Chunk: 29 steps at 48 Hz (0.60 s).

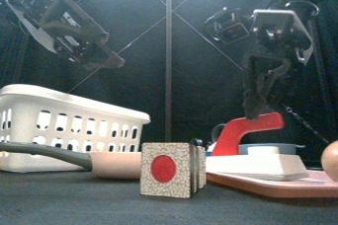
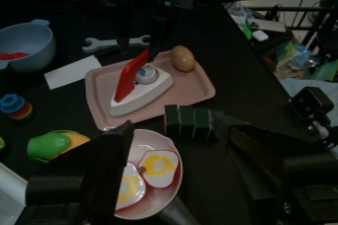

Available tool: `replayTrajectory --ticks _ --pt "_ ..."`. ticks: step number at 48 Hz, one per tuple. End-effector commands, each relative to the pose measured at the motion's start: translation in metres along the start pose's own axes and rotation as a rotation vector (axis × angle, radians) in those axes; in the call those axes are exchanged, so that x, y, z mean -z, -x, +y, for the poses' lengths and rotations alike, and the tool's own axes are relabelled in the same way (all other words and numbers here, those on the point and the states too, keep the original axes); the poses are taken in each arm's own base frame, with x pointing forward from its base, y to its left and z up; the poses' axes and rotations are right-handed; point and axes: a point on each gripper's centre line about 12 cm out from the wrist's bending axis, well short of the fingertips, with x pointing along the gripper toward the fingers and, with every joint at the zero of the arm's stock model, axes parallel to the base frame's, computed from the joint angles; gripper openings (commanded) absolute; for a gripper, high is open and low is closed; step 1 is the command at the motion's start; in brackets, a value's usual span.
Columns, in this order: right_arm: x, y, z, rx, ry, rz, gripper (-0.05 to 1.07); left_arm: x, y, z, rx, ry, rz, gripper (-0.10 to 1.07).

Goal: Grab iron

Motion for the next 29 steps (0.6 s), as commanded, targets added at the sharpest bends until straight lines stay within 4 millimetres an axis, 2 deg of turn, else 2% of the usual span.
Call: replayTrajectory --ticks 1,8,14,29 --pt "-0.009 0.002 0.002 -0.013 -0.023 -0.013 0.85 -0.005 -0.001 0.0 0.0 -0.001 -0.02 0.97" --pt "-0.01 -0.004 0.003 -0.014 -0.026 -0.007 0.8 -0.003 0.0 0.0 0.0 0.001 -0.014 0.97" --pt "-0.01 -0.008 0.003 -0.02 -0.028 -0.005 0.7 -0.005 0.002 0.001 -0.004 -0.001 -0.025 0.97" --pt "-0.018 -0.006 0.0 -0.016 -0.035 -0.02 0.49 -0.025 0.021 0.0 -0.006 0.03 -0.162 0.97"
